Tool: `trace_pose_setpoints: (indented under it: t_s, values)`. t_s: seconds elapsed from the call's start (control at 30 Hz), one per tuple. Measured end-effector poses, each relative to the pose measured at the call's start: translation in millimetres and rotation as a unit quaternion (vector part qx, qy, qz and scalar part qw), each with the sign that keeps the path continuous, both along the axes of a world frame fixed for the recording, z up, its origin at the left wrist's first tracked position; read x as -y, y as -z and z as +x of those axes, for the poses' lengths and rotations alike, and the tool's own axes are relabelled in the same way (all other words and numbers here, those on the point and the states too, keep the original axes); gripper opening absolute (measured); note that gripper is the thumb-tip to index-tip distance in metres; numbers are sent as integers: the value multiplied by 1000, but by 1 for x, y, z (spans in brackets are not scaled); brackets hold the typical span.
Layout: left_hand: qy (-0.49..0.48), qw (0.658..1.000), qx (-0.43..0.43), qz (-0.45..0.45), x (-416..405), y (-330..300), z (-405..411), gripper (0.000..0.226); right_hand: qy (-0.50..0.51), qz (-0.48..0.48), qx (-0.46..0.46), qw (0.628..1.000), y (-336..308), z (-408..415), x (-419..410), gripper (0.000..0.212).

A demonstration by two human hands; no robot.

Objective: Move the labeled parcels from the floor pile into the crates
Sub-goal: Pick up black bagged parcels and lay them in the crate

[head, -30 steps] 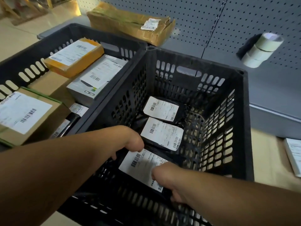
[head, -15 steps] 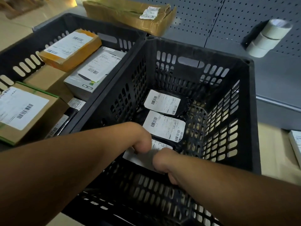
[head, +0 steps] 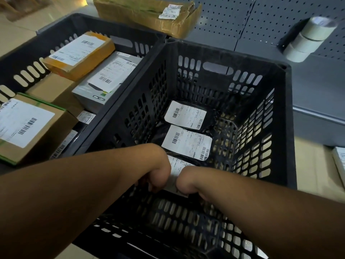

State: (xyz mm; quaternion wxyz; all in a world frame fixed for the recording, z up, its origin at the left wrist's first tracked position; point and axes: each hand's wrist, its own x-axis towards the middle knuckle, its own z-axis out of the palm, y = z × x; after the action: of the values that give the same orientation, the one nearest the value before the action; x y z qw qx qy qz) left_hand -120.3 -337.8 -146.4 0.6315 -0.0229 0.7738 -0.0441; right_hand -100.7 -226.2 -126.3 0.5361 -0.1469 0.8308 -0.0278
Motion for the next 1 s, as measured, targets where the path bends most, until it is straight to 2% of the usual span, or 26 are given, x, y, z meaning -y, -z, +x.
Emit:
trace_pose_setpoints:
  t_s: [0.1,0.23,0.37,0.5,0.6,0.67,0.7,0.73,0.8,0.83,0.93,1.0]
  values:
    - [5,1000,2,10,5,0,-2,40,-4,20,-5,1000,9,-5,0,40]
    - [56,998,-6,16,9,-4,-8,40,80,16,-13,997,14,-9,-4,40]
    - [103,994,-5,34,9,-3,-13,43,70,11,7,997,12,-8,-7,39]
    - [31,999,-12,22,13,1,-15,32,37,32,-21,999,-5,-13,-9,37]
    - [-30,997,-57,41,13,-11,-25,21,-11,8,-74,997,-43,-15,-14,32]
    - [-61,989,-117,74,10,-27,-35,24,17,-34,-116,992,-66,-24,-24,26]
    - [-73,982,-149,91,8,-36,-40,25,80,-64,-123,987,-75,-30,-33,23]
    - [-80,975,-179,105,5,-44,-45,26,162,-105,-114,975,-86,-34,-43,23]
    - [-72,961,-235,129,-6,-62,-53,22,322,-217,-79,918,-111,-39,-68,31]
    - [-60,951,-270,138,-12,-71,-57,21,364,-271,-71,888,-123,-42,-82,34]
    - [-53,899,-402,165,-40,-102,-65,28,422,-408,-111,802,-162,-43,-126,21]
    - [-120,854,-456,219,-63,-120,-69,21,442,-456,-165,755,-179,-42,-163,12]
